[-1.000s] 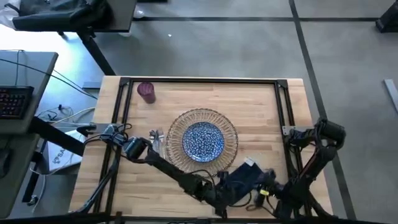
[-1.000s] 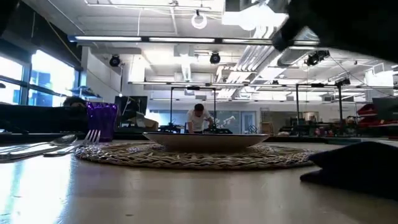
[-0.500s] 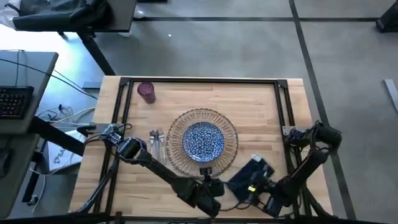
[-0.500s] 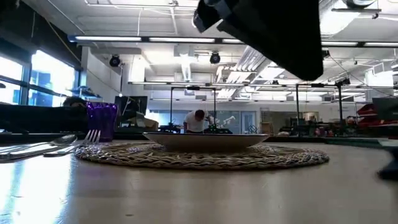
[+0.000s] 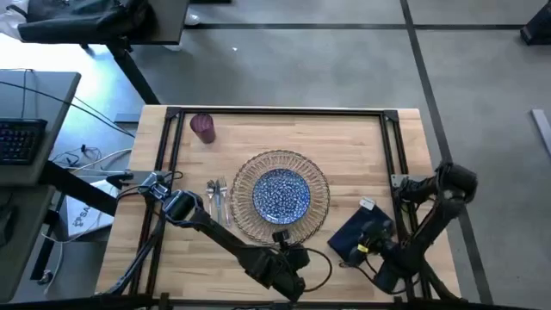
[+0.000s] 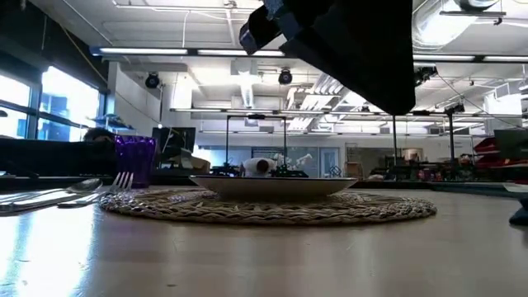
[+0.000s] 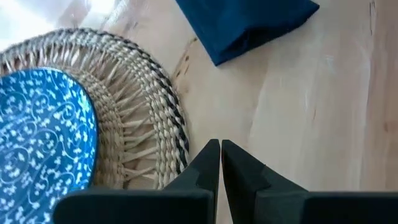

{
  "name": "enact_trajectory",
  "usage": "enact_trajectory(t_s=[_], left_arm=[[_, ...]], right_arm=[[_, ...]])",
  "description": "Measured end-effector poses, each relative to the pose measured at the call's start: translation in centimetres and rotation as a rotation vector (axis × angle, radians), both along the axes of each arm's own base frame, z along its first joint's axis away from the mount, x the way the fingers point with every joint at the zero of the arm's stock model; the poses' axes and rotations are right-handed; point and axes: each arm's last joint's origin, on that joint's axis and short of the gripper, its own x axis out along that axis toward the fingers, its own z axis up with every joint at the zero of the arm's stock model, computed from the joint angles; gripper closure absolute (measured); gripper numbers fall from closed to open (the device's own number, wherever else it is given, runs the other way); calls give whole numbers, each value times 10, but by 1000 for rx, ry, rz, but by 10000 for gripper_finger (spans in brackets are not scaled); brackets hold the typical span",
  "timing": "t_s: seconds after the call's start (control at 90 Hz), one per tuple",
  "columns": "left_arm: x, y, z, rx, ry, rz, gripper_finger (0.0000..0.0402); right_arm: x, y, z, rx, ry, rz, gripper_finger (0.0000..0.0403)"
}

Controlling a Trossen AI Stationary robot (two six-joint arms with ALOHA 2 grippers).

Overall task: Set table place
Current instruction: Move the blue napkin to the right side of the placemat

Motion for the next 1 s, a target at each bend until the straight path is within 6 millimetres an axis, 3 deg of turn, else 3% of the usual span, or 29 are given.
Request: enact_trajectory(t_s=[0.244, 0.478, 0.567, 0.711, 0.844, 0.922, 1.0], left_arm=[[0, 0, 0, 3, 0, -3, 401], [-5, -7, 1, 14, -7, -15, 401], [-6, -9, 1, 13, -5, -13, 401], [-6, -7, 1, 20, -14, 1, 401], [-10, -4, 3, 26, -7, 54, 401], [-14, -1, 8, 11, 5, 86, 401], [-19, 3, 16, 36, 14, 106, 401]], right_arm=[[15, -25, -7, -81, 93, -70, 403], [30, -60, -30, -132, 50, 75, 403], [36, -71, -21, -193, 75, 192, 403], [43, -78, 11, -324, 86, 432, 403], [37, -72, 34, -121, -96, 343, 403], [32, -63, 31, 73, -170, 223, 403], [27, -56, 22, 156, -155, 167, 403]])
